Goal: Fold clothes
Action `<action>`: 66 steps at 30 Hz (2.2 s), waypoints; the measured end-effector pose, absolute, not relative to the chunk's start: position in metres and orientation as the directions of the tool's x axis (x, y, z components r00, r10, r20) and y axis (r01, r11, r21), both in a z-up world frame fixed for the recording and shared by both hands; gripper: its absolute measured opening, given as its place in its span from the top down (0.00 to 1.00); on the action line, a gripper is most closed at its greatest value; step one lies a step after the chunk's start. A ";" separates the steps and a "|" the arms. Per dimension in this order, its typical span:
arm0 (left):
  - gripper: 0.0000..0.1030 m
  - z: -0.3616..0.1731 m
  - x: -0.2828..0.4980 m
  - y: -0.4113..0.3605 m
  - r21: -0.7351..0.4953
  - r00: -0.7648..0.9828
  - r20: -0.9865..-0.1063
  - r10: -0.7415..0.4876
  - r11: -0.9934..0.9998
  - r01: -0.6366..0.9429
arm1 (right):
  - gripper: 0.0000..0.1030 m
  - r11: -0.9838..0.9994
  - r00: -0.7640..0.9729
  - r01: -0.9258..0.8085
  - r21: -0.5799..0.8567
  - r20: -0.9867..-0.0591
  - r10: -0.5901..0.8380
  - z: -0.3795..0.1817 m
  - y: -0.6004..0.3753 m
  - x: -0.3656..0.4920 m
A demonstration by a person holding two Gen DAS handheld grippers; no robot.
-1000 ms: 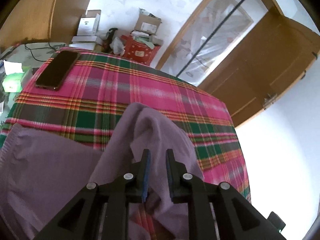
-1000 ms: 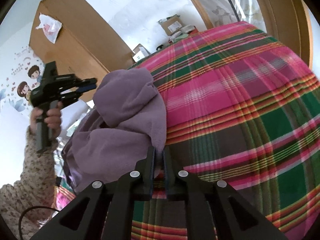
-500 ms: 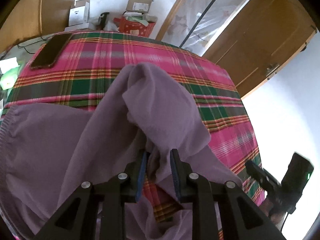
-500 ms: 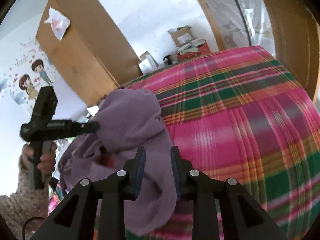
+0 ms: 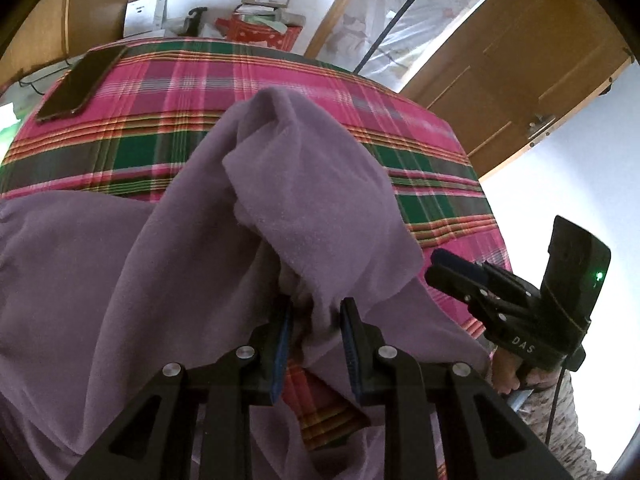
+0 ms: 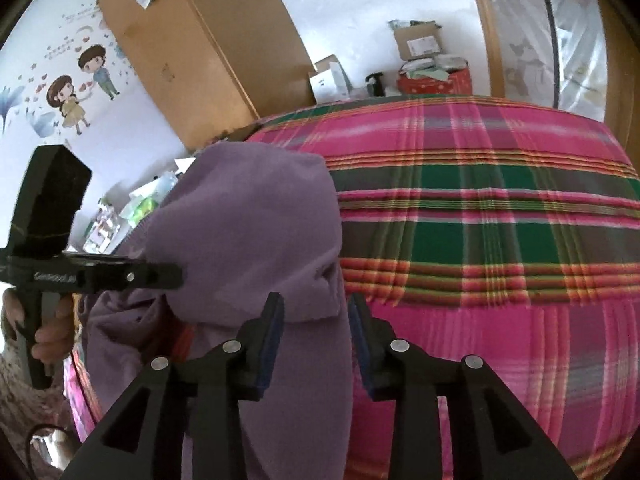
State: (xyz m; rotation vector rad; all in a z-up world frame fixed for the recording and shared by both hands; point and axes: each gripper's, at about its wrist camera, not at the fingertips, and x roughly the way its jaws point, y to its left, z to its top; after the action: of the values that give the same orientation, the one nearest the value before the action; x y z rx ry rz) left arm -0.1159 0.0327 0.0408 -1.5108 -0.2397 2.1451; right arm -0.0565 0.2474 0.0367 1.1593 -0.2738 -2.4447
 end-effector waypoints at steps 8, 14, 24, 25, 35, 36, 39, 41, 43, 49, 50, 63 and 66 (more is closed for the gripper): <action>0.82 0.046 -0.117 0.036 -0.435 -0.253 -0.820 0.513 -0.847 -0.306 | 0.67 -0.888 -0.540 0.375 0.267 -0.716 -0.444 0.037 0.225 -0.068; 0.90 0.055 -0.116 0.040 -0.434 -0.263 -0.810 0.523 -0.838 -0.332 | 0.93 -0.884 -0.559 0.395 0.249 -0.699 -0.446 0.046 0.225 -0.069; 0.91 0.084 -0.129 0.039 -0.454 -0.328 -0.762 0.558 -0.822 -0.343 | 0.95 -0.896 -0.646 0.337 0.288 -0.622 -0.443 0.070 0.244 -0.074; 0.91 0.088 -0.132 0.040 -0.455 -0.339 -0.755 0.561 -0.821 -0.345 | 0.95 -0.897 -0.654 0.331 0.292 -0.614 -0.442 0.072 0.246 -0.074; 0.91 0.087 -0.178 0.051 -0.488 -0.369 -0.734 0.570 -0.821 -0.296 | 0.95 -0.933 -0.735 0.253 0.256 -0.576 -0.358 0.090 0.259 -0.104; 0.91 0.084 -0.183 0.051 -0.492 -0.370 -0.735 0.568 -0.823 -0.285 | 0.95 -0.937 -0.741 0.244 0.250 -0.576 -0.347 0.090 0.260 -0.107; 0.91 0.075 -0.197 0.052 -0.492 -0.365 -0.747 0.555 -0.832 -0.257 | 0.95 -0.949 -0.747 0.216 0.230 -0.587 -0.312 0.084 0.260 -0.117; 0.91 0.068 -0.204 0.056 -0.486 -0.357 -0.756 0.549 -0.836 -0.255 | 0.95 -0.955 -0.744 0.191 0.227 -0.601 -0.292 0.077 0.262 -0.127; 0.91 0.060 -0.211 0.059 -0.484 -0.340 -0.767 0.545 -0.838 -0.252 | 0.95 -0.957 -0.736 0.175 0.230 -0.615 -0.283 0.069 0.263 -0.133; 0.91 0.041 -0.227 0.055 -0.517 -0.330 -0.762 0.557 -0.830 -0.208 | 0.95 -0.963 -0.708 0.138 0.230 -0.658 -0.258 0.045 0.264 -0.150; 0.91 0.040 -0.229 0.054 -0.514 -0.349 -0.756 0.554 -0.832 -0.208 | 0.95 -0.964 -0.703 0.131 0.232 -0.663 -0.255 0.041 0.264 -0.152; 0.74 0.056 -0.211 0.019 -0.573 -0.353 -0.716 0.602 -0.796 -0.194 | 0.81 -0.932 -0.638 0.131 0.338 -0.691 -0.341 0.031 0.266 -0.133; 0.73 0.064 -0.202 0.007 -0.595 -0.369 -0.697 0.614 -0.783 -0.179 | 0.77 -0.921 -0.626 0.136 0.365 -0.688 -0.366 0.032 0.267 -0.118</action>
State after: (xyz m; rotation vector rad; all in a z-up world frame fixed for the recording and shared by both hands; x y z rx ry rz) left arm -0.2022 0.0067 0.0643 -1.3728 -0.5888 2.1763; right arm -0.1185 0.2672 0.0317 1.1800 -0.4058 -2.5725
